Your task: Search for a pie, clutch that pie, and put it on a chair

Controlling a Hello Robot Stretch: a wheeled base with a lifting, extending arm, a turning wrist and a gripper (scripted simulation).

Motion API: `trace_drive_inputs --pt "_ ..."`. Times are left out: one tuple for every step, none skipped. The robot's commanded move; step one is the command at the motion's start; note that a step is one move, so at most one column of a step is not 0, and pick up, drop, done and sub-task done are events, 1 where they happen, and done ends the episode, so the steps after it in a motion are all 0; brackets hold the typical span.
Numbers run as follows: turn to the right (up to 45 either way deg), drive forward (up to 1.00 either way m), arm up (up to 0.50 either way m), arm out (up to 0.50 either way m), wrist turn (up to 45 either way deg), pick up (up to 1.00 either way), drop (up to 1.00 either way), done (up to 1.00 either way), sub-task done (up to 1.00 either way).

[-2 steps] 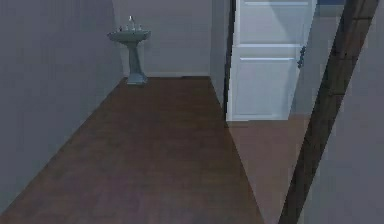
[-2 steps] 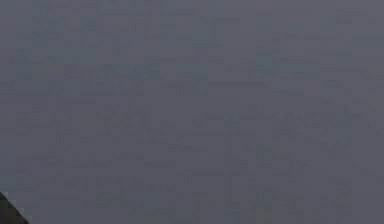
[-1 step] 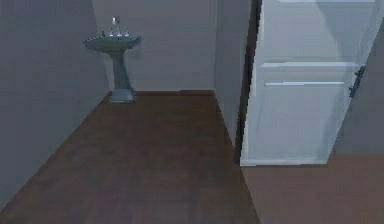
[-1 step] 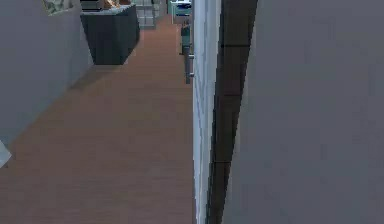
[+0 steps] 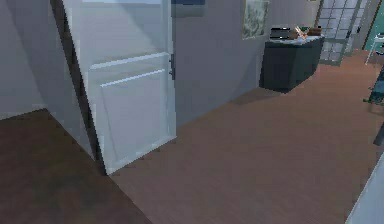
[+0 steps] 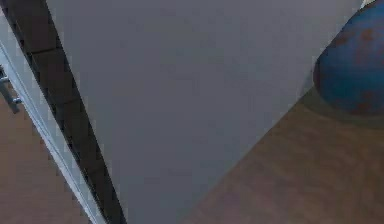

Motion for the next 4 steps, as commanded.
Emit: trace_drive_inputs --pt "21.0 0.00 0.00 0.00 0.0 0.00 0.00 0.00 0.00" --pt "3.0 0.00 0.00 0.00 0.0 0.00 0.00 0.00 0.00" --pt "0.0 1.00 0.00 0.00 0.0 0.00 0.00 0.00 0.00" --pt "0.0 0.25 0.00 0.00 0.0 0.00 0.00 0.00 0.00"
